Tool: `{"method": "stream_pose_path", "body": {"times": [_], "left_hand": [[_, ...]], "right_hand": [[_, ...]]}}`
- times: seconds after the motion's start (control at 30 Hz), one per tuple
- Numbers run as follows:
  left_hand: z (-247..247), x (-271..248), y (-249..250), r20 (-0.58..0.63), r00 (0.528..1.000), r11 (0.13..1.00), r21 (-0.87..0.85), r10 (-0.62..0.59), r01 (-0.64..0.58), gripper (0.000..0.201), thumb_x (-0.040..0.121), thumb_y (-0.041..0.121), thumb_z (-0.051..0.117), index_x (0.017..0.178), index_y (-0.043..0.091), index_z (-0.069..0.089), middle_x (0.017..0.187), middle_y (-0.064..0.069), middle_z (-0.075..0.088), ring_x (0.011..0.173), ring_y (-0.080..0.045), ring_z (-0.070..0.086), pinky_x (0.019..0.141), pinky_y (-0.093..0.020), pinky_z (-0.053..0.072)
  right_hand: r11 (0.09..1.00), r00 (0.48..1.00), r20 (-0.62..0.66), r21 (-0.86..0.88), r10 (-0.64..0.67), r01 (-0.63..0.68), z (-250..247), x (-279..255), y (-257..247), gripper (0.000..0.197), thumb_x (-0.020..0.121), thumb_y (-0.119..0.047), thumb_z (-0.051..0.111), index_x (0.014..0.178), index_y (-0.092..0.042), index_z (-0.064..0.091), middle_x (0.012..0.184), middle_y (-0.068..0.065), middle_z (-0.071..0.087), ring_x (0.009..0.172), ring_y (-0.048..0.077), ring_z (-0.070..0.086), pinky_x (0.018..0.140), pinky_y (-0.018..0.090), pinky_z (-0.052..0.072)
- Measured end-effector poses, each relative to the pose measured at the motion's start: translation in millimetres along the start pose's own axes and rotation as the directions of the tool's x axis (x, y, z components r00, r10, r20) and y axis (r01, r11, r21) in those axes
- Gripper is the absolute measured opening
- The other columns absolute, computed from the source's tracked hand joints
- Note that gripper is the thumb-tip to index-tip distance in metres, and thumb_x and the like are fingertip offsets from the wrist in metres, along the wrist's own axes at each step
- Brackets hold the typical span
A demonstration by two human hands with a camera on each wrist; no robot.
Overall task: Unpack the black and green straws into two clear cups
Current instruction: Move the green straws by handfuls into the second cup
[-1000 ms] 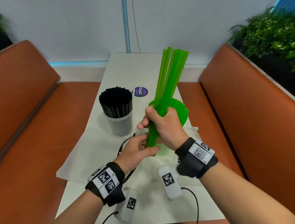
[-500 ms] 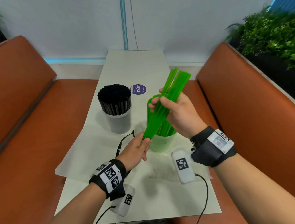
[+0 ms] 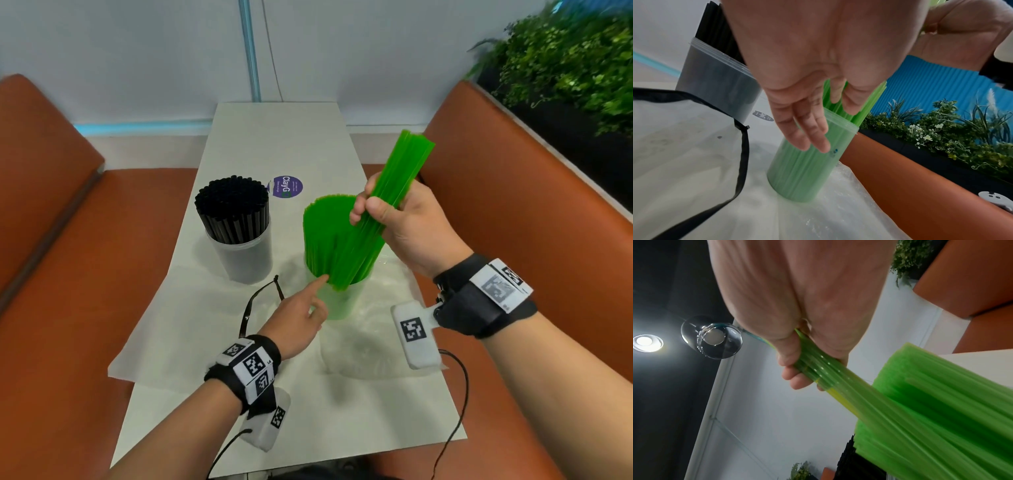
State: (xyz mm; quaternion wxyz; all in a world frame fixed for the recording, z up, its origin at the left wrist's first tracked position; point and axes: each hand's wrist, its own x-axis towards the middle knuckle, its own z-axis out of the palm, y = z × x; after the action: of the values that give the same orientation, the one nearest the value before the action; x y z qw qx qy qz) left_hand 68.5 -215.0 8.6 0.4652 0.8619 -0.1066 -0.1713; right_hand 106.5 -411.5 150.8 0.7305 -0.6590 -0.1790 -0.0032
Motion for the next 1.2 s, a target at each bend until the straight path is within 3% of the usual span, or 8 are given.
{"method": "stream_pose_path", "body": {"times": [0.27, 0.4, 0.53, 0.67, 0.8, 0.97, 1.1, 1.2], "left_hand": [[-2, 5, 5, -0.037, 0.999, 0.985, 0.167, -0.031, 0.037, 0.061, 0.098, 0.012, 0.046, 0.153, 0.034, 0.032, 0.143, -0.010, 0.052, 0.122, -0.034, 0.054, 0.108, -0.040, 0.042], [0, 4, 1, -0.065, 0.997, 0.989, 0.141, -0.032, 0.041, 0.061, 0.098, 0.010, 0.045, 0.151, 0.038, 0.034, 0.154, 0.002, 0.041, 0.134, -0.019, 0.046, 0.112, -0.034, 0.037], [2, 5, -5, -0.080, 0.995, 0.991, 0.113, -0.060, 0.069, 0.063, 0.097, 0.011, 0.044, 0.149, 0.046, 0.034, 0.144, -0.007, 0.051, 0.121, -0.021, 0.054, 0.093, -0.023, 0.043], [3, 5, -7, -0.082, 0.994, 0.988, 0.125, -0.077, 0.087, 0.065, 0.096, 0.013, 0.044, 0.148, 0.050, 0.032, 0.139, -0.013, 0.054, 0.101, -0.015, 0.056, 0.085, -0.023, 0.043], [3, 7, -8, -0.080, 0.993, 0.987, 0.131, -0.082, 0.092, 0.065, 0.096, 0.014, 0.044, 0.147, 0.051, 0.031, 0.137, -0.011, 0.055, 0.095, -0.013, 0.059, 0.081, -0.021, 0.043], [5, 7, -8, -0.072, 0.994, 0.989, 0.116, -0.085, 0.093, 0.066, 0.094, 0.015, 0.045, 0.146, 0.053, 0.030, 0.112, -0.007, 0.062, 0.101, -0.024, 0.065, 0.080, -0.027, 0.052], [5, 4, -7, -0.060, 0.993, 0.989, 0.106, -0.102, 0.108, 0.067, 0.095, 0.015, 0.046, 0.146, 0.055, 0.028, 0.096, -0.007, 0.063, 0.101, -0.029, 0.065, 0.080, -0.030, 0.055], [6, 3, -6, -0.060, 0.993, 0.989, 0.098, -0.102, 0.108, 0.068, 0.094, 0.015, 0.046, 0.146, 0.055, 0.028, 0.093, 0.000, 0.059, 0.101, -0.028, 0.065, 0.080, -0.029, 0.054]], "right_hand": [[0.961, 0.995, 0.070, -0.260, -0.075, 0.091, -9, 10, 6, 0.007, 0.096, -0.003, 0.053, 0.097, -0.009, 0.057, 0.088, 0.006, 0.068, 0.089, 0.023, 0.064, 0.083, 0.034, 0.052], [0.905, 0.994, 0.100, -0.426, 0.049, -0.001, -7, 7, 20, 0.023, 0.094, -0.006, 0.060, 0.094, -0.029, 0.063, 0.110, 0.001, 0.070, 0.107, 0.014, 0.064, 0.094, 0.033, 0.050], [0.718, 0.996, 0.042, -0.695, 0.077, -0.026, -6, -2, 42, 0.015, 0.086, -0.016, 0.071, 0.093, -0.025, 0.063, 0.120, -0.003, 0.056, 0.113, 0.007, 0.044, 0.100, 0.037, 0.040], [0.610, 0.995, -0.052, -0.787, 0.082, -0.091, -3, -2, 48, 0.026, 0.080, -0.025, 0.077, 0.094, -0.038, 0.059, 0.132, 0.001, 0.050, 0.129, 0.024, 0.034, 0.110, 0.046, 0.032], [0.679, 0.992, -0.123, -0.731, -0.039, -0.064, -2, 3, 37, 0.065, 0.074, -0.018, 0.080, 0.129, -0.032, 0.048, 0.123, -0.017, 0.051, 0.113, 0.002, 0.045, 0.099, 0.025, 0.039], [0.594, 0.968, 0.055, -0.781, -0.246, 0.196, 4, 12, 14, 0.078, 0.081, -0.014, 0.068, 0.145, -0.038, 0.031, 0.146, -0.014, 0.044, 0.134, 0.003, 0.042, 0.112, 0.019, 0.032], [0.394, 0.923, 0.214, -0.856, -0.320, 0.335, 12, 16, 17, 0.049, 0.091, -0.008, 0.055, 0.140, -0.012, 0.049, 0.148, 0.004, 0.045, 0.138, 0.017, 0.040, 0.116, 0.022, 0.025], [0.202, 0.905, 0.323, -0.901, -0.275, 0.383, 13, 13, 31, 0.040, 0.098, -0.011, 0.048, 0.135, 0.001, 0.051, 0.146, 0.016, 0.046, 0.138, 0.031, 0.040, 0.116, 0.039, 0.030]]}}
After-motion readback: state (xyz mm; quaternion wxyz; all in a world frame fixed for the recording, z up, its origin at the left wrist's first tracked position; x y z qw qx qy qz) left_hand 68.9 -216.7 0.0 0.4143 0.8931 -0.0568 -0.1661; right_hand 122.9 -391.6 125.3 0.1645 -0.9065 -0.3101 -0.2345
